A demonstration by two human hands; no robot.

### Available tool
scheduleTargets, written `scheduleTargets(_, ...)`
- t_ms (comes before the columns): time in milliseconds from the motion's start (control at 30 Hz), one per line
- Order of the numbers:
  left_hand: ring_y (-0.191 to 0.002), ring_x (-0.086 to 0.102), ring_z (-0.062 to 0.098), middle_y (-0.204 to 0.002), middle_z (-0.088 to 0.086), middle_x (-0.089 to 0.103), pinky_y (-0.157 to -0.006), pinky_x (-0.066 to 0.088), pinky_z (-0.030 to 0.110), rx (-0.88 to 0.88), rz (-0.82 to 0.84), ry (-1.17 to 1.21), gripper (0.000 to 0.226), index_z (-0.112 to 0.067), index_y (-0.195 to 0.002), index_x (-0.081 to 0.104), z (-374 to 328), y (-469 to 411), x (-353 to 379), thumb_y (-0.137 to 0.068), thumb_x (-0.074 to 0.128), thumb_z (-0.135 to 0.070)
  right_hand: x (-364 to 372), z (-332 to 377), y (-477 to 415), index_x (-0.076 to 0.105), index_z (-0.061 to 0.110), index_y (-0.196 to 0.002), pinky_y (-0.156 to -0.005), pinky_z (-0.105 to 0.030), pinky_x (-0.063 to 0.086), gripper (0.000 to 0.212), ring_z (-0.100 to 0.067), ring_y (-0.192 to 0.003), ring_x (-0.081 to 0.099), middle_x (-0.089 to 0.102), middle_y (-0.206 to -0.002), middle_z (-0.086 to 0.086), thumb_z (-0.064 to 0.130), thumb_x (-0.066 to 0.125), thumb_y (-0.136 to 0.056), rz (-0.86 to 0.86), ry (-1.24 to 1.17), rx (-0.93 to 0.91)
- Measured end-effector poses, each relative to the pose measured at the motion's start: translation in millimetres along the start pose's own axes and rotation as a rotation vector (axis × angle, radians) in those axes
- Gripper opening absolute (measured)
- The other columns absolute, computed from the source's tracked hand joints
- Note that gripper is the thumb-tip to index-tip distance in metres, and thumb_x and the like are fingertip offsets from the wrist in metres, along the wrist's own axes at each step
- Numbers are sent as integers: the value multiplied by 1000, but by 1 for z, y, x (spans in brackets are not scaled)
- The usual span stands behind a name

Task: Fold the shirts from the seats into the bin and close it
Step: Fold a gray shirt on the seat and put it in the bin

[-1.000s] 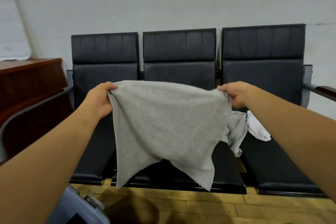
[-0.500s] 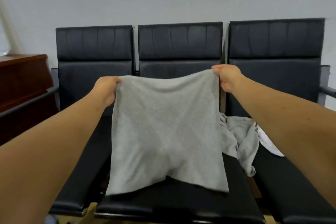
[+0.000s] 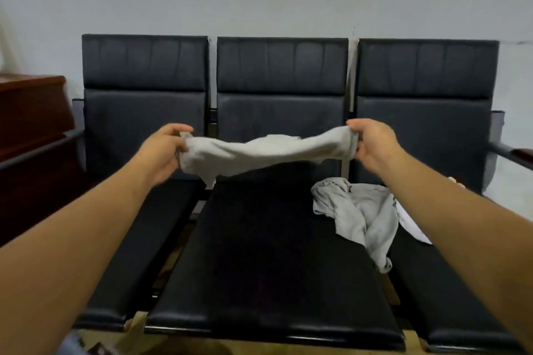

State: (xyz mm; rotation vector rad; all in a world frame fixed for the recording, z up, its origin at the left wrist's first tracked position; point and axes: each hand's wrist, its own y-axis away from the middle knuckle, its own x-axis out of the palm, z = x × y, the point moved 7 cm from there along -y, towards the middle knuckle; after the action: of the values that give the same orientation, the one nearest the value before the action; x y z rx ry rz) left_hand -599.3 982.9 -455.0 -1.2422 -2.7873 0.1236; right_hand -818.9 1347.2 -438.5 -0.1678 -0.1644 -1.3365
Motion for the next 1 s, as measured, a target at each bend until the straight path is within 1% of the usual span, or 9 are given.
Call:
scheduleTargets(67,-93,62,31,-107,17,63,-69,54,39,-153,-3,-61,42,-14,-99,64,61,32,-12,-81,43,18,-20,-68,22,68,3,-103,-68,-41,59,15,-29,-84,69,70,-97,-17,7,56,-94,22,70,155)
scheduleTargets(167,-76,53,27,-89,16,54,-68,46,38,-405,78,-290,22,-8,-76,55,149,95,-20,-78,51,14,-52,-166,63,63,2,-110,-83,-45,56,17,-31,-93,68,70,-103,-17,5,57,-94,59,247,415)
scheduleTargets(233,-73,55,24,-81,13,54,-65,48,35,-533,157,-390,18,-5,-72,57,184,132,-19,-83,55,10,-68,-211,87,60,2,-108,-79,-42,55,14,-30,-87,65,67,-97,-17,3,58,-94,93,391,544)
scheduleTargets(333,-79,61,23,-90,12,63,-61,49,29,-558,169,-483,11,3,-95,65,194,151,-21,-93,64,-8,-76,-230,100,59,2,-92,-59,-33,49,9,-25,-67,58,58,-78,-15,7,66,-92,152,629,520)
scheduleTargets(433,-68,55,19,-76,6,58,-55,42,25,-517,172,-735,26,-6,-79,61,199,145,-32,-88,74,-26,-73,-228,101,54,6,-75,-43,-22,41,25,-19,-57,50,51,-68,-9,14,73,-88,170,759,451)
scheduleTargets(500,-66,54,21,-76,9,58,-58,44,28,-521,143,-823,25,-5,-78,61,205,142,-37,-87,74,-24,-73,-232,99,50,7,-66,-46,-22,39,32,-20,-54,47,48,-64,-9,12,73,-87,157,793,420)
scheduleTargets(700,-65,52,26,-76,14,52,-65,50,37,-580,41,-605,7,-3,-84,56,205,143,-50,-91,57,-5,-77,-239,105,65,-1,-90,-66,-34,51,7,-25,-76,60,62,-84,-15,5,68,-89,195,690,459)
scheduleTargets(867,-92,64,32,-107,20,62,-70,56,39,-665,70,-274,20,1,-106,57,210,152,-64,-87,54,4,-76,-242,112,67,-5,-110,-90,-45,57,19,-32,-104,69,72,-109,-19,1,64,-93,315,510,530)
scheduleTargets(1000,-78,58,25,-101,19,58,-58,52,30,-737,153,-538,28,1,-107,58,217,157,-73,-80,60,11,-76,-240,121,67,-5,-105,-69,-35,59,14,-23,-78,70,72,-92,-15,0,64,-92,408,642,588)
